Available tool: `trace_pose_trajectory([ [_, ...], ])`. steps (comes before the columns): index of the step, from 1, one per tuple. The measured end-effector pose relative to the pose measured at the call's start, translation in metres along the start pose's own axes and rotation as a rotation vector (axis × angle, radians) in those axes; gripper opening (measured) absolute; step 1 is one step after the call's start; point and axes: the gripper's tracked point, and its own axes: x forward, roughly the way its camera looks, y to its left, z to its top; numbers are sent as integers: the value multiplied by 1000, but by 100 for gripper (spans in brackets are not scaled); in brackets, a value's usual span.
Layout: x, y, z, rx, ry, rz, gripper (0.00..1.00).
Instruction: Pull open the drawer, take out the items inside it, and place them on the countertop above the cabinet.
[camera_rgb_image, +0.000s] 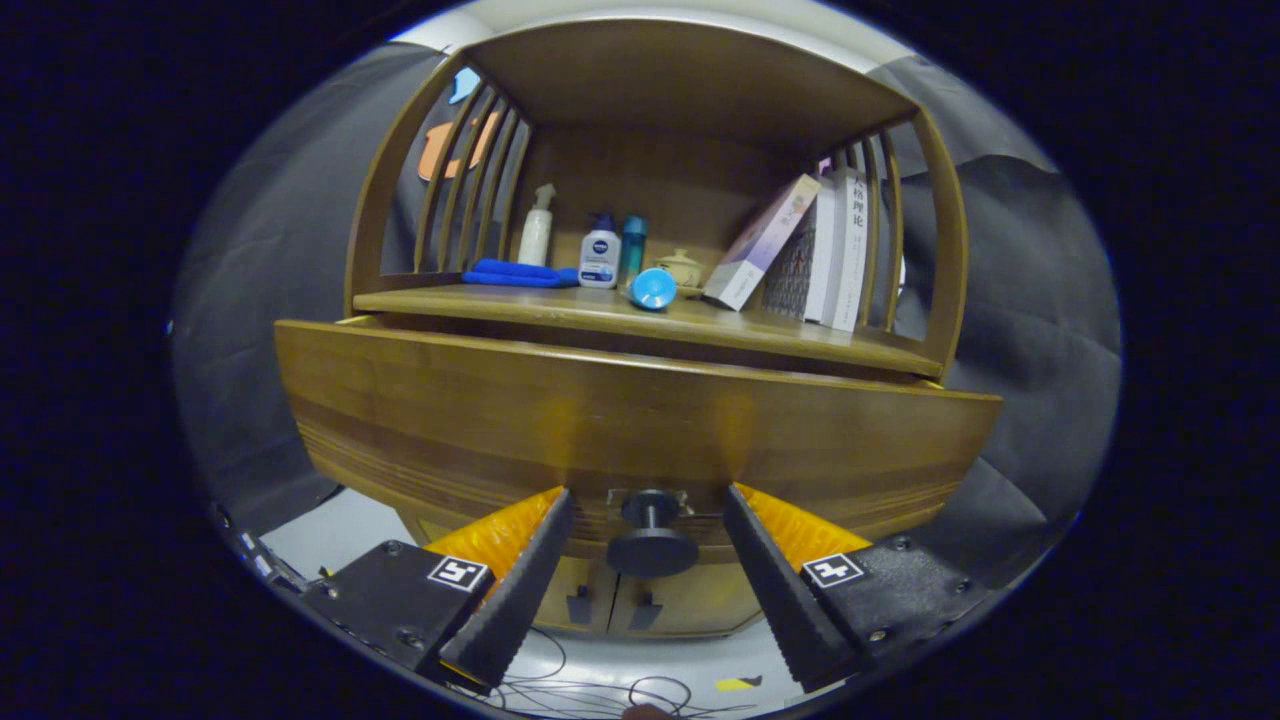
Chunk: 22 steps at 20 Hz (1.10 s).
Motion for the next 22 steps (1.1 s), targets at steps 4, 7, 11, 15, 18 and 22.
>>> trace_pose_trajectory([
  [4,16,1,6,13,17,-5,100],
  [7,26,0,10,27,22,-2,100],
  [11,37,0,13,24,25,-4,100],
  [15,47,1,16,24,26,-8,100],
  [18,55,1,20,28,33,-9,100],
  [22,61,2,21,18,46,-24,100],
])
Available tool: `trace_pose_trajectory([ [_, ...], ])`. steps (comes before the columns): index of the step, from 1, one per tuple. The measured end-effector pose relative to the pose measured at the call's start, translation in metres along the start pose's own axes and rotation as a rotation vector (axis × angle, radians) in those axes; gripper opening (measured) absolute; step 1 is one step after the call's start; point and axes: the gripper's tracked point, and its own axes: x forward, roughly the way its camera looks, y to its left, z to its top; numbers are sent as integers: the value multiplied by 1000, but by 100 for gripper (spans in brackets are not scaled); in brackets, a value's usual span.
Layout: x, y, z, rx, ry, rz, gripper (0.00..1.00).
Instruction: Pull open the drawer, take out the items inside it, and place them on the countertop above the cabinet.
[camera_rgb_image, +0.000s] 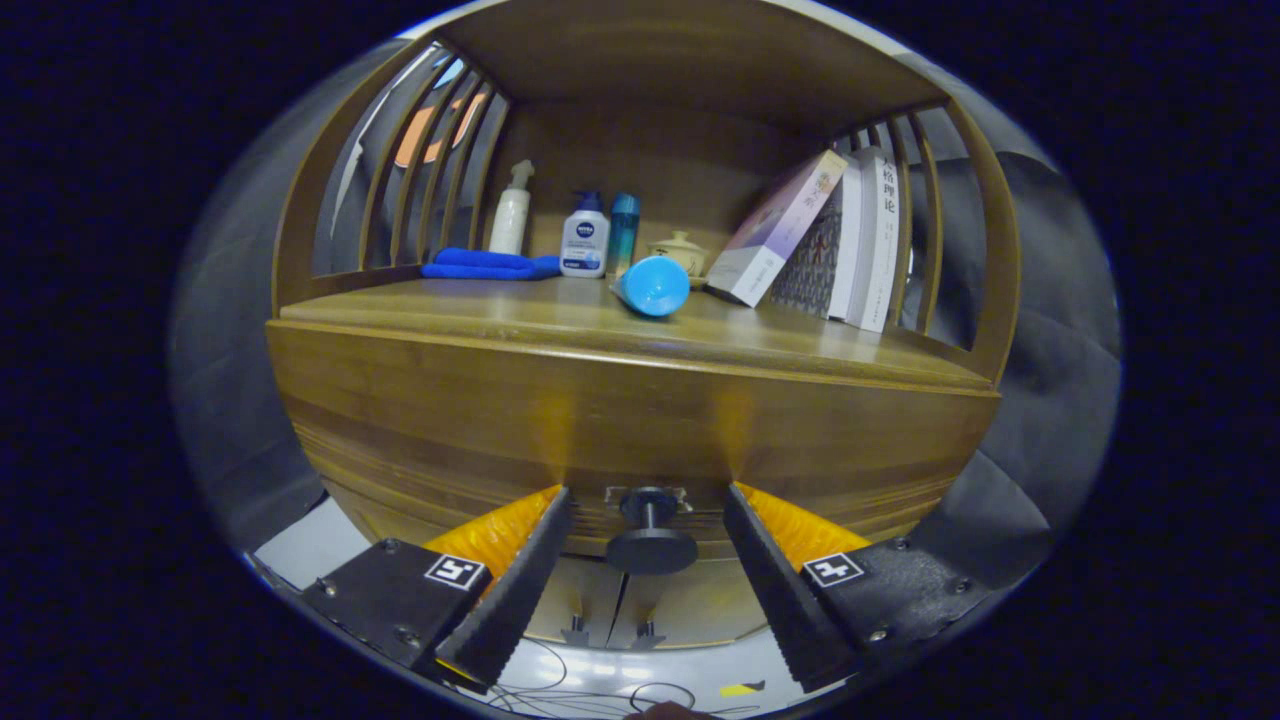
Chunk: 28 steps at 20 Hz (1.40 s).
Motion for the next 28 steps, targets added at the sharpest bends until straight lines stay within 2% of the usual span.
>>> trace_pose_trajectory([
  [3,-8,4,-4,-4,26,48,100],
  [5,-25,-3,1,3,-7,49,100],
  [12,-135,0,17,13,-137,140,100],
  [19,-237,-21,26,32,-234,168,100],
  [24,-292,-34,36,57,-288,208,100],
  [28,-318,-41,26,52,-298,204,100],
])
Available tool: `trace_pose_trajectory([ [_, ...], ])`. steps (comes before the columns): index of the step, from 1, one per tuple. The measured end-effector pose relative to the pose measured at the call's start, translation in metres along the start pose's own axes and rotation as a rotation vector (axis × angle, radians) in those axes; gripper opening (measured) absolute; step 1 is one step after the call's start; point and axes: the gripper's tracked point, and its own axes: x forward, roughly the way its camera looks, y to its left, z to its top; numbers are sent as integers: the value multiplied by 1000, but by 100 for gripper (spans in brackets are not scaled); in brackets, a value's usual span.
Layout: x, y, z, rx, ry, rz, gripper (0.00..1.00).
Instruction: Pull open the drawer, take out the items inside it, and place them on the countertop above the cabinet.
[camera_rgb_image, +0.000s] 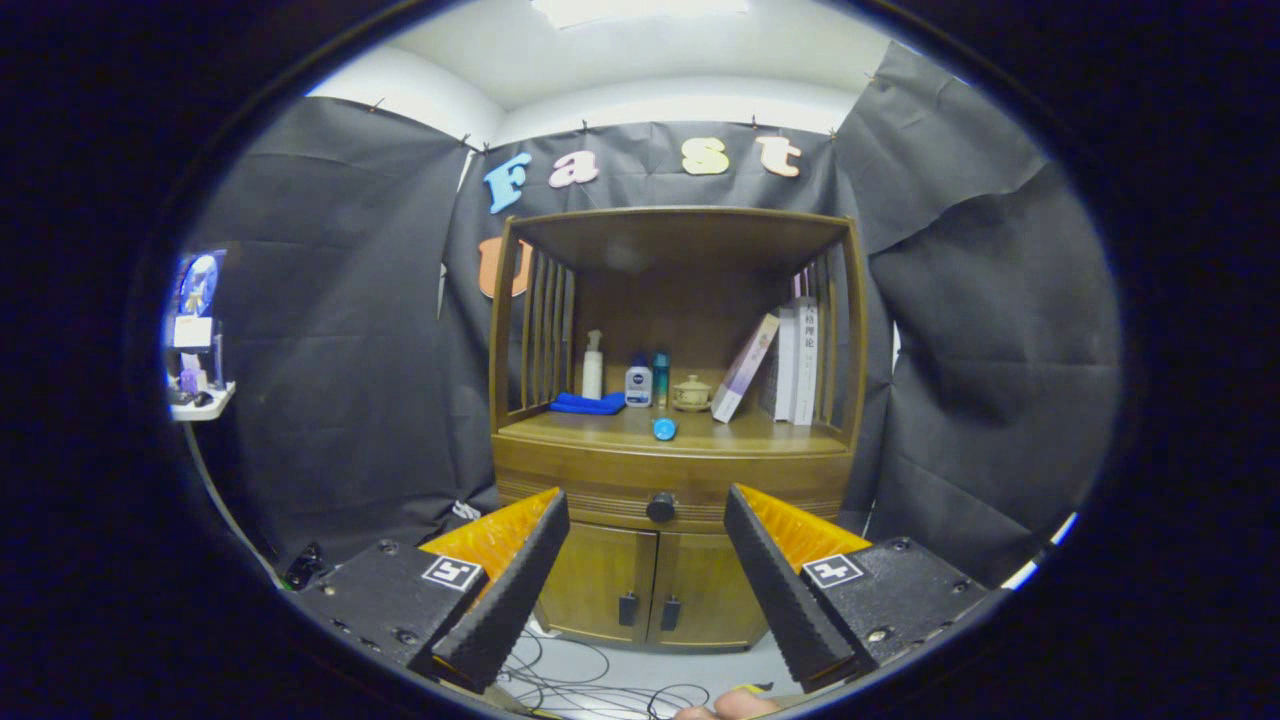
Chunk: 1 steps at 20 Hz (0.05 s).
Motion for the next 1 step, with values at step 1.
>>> trace_pose_trajectory([
  [1,-7,0,-1,-1,4,-1,100],
])
